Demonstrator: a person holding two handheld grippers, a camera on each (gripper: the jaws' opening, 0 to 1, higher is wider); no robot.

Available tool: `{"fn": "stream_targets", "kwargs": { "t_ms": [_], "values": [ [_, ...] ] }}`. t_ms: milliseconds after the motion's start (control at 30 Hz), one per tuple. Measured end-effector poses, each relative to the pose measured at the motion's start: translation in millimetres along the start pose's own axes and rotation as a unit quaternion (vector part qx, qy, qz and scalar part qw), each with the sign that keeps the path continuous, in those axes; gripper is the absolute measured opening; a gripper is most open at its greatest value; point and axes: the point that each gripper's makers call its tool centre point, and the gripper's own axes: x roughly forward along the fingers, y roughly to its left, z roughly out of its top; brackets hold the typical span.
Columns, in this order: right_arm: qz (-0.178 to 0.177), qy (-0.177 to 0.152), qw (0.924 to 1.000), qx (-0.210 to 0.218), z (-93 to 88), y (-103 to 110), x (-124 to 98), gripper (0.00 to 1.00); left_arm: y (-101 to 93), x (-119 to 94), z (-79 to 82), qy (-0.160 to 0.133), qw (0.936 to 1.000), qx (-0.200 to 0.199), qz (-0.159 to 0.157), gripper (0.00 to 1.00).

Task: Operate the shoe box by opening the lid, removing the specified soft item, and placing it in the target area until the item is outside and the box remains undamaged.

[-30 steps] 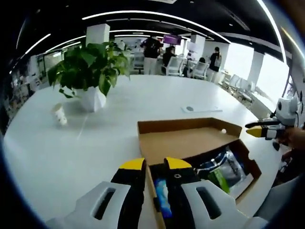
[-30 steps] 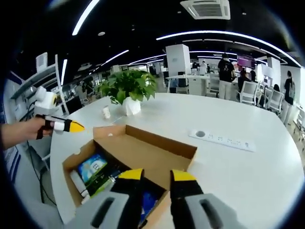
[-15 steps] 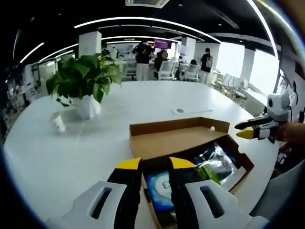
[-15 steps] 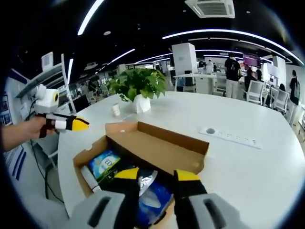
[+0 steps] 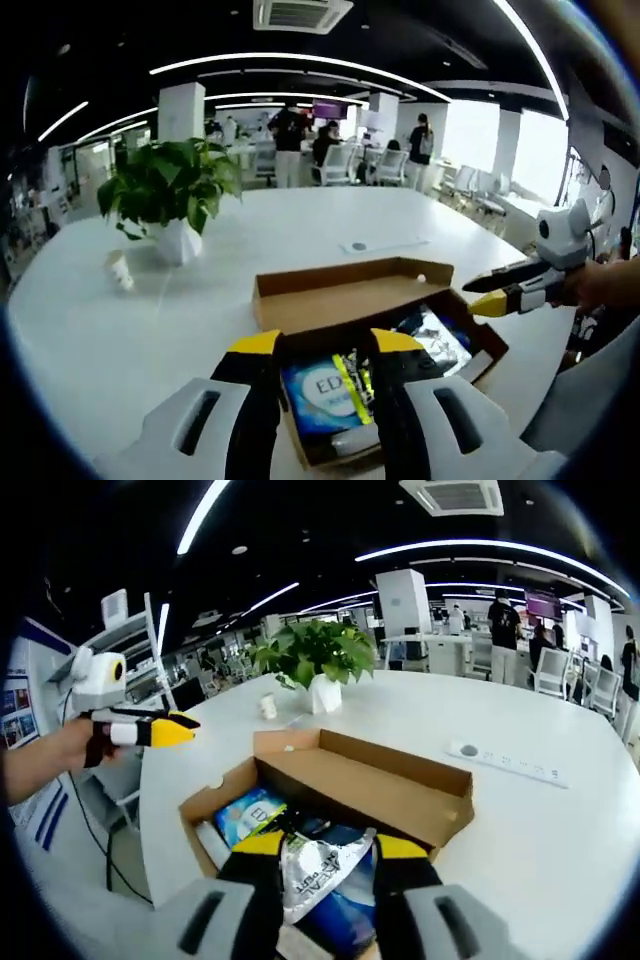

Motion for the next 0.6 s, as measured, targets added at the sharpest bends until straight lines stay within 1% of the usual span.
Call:
{"fn": "stream_targets", "kwargs": {
  "t_ms": [133,233,367,500,600],
  "values": [
    [0.006,-0.002,1.0,0.005,-1.6,5,0,0.32,-7.5,-8,0.3,-0.008,1.0,-0.003,-0.005,0.39],
    [0.009,0.001,0.9999,0.006,-5.3,7,2,0.32,-13.7,-13,-0.7,-0.009,0.9999,0.003,-0.008,0.41],
    [0.014,0.003,0.9999,0.009,-9.9,11,3,0.33,-23.2,-21,1.5,-0.019,0.9997,0.01,-0.013,0.46],
    [0.017,0.002,0.9998,0.013,-12.4,14,5,0.34,-32.1,-26,-1.9,-0.019,0.9994,0.015,-0.023,0.5],
    [0.02,0.002,0.9997,0.015,-14.0,17,6,0.34,-37.9,-32,-3.6,-0.024,0.9992,0.015,-0.027,0.54]
  ]
}}
